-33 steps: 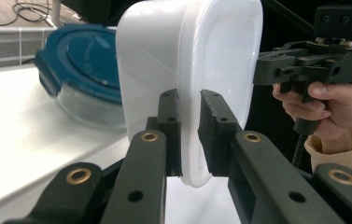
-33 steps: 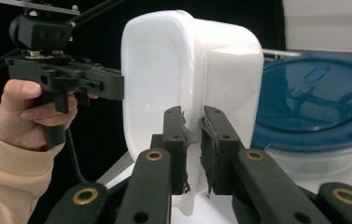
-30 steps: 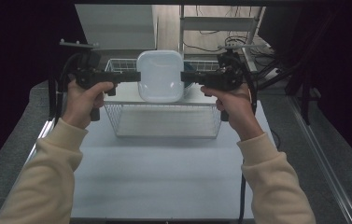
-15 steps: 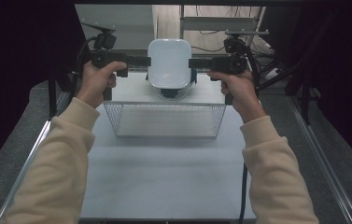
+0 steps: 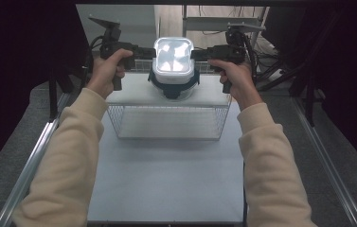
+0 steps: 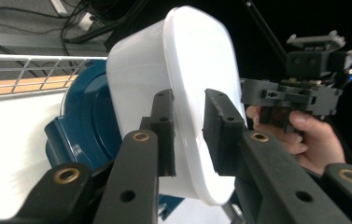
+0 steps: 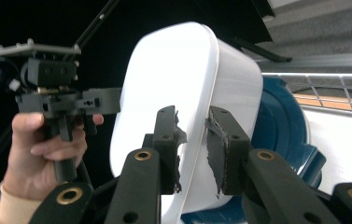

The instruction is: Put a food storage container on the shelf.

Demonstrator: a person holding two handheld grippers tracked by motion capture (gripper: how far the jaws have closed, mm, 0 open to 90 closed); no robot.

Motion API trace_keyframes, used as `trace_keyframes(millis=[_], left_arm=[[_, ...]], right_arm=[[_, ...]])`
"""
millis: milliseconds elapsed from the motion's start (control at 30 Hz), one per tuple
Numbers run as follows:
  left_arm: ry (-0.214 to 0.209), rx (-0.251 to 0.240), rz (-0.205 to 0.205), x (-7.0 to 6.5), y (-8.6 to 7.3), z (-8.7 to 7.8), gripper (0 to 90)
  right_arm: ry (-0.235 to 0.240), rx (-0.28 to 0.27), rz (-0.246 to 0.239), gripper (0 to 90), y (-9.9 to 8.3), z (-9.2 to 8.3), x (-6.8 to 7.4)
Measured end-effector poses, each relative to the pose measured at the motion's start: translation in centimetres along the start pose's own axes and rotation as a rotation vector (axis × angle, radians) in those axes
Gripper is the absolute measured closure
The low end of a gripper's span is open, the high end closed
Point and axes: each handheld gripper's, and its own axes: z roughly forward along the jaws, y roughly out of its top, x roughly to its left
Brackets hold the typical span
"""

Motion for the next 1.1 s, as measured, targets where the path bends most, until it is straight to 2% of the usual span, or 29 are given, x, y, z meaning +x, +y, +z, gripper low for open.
trace_keyframes(millis=[100, 200, 267, 333, 400, 433, 467, 533, 600, 633, 667, 767, 867, 1100], left_arm=[[-0.007, -0.011, -0.035, 0.7, 0.3, 0.4, 73.3], [0.019, -0.011, -0.039, 1.2, 0.3, 0.8, 72.0], [0.008, -0.03, -0.041, 1.5, 0.1, 1.0, 71.3], [0.013, -0.042, -0.027, 1.5, -0.1, 1.0, 70.5], [0.029, -0.045, -0.004, 1.3, -0.2, 1.1, 65.8], [0.04, -0.047, 0.008, 1.1, -0.3, 1.1, 62.4], [0.056, -0.057, 0.027, 1.0, -0.4, 1.0, 56.3], [0.118, -0.1, 0.085, 0.2, -0.8, 0.1, 44.5], [0.144, -0.122, 0.148, -0.7, -1.6, -0.8, 39.1], [0.162, -0.13, 0.197, -1.2, -2.4, -1.6, 37.1], [0.171, -0.129, 0.233, -1.6, -3.2, -2.2, 34.5], [0.199, -0.113, 0.31, -2.4, -6.0, -3.7, 30.1], [0.225, -0.105, 0.348, -2.5, -8.9, -4.8, 26.9], [0.251, -0.066, 0.436, -2.1, -17.4, -6.7, 22.9]], right_arm=[[0.008, -0.016, 0.044, 72.9, 0.3, 0.5, -0.8], [0.009, -0.028, 0.089, 71.9, 0.3, 0.9, -1.4], [0.001, -0.037, 0.103, 70.6, 0.2, 1.2, -1.8], [0.007, -0.045, 0.102, 70.5, 0.1, 1.2, -1.9], [0.006, -0.05, 0.082, 68.3, 0.0, 1.1, -1.8], [0.009, -0.05, 0.074, 63.9, -0.1, 1.0, -1.7], [0.013, -0.058, 0.064, 55.8, -0.2, 0.9, -1.5], [-0.003, -0.106, 0.012, 47.3, -0.6, 0.1, -0.7], [-0.027, -0.133, -0.063, 41.8, -1.3, -1.2, 0.2], [-0.032, -0.139, -0.097, 40.8, -1.6, -1.7, 0.5], [-0.029, -0.15, -0.149, 39.3, -2.4, -2.6, 0.9], [-0.038, -0.164, -0.246, 36.1, -4.6, -4.6, 1.5], [-0.063, -0.157, -0.323, 33.0, -7.2, -6.2, 1.7], [-0.112, -0.142, -0.431, 27.6, -13.7, -8.7, 1.1]])
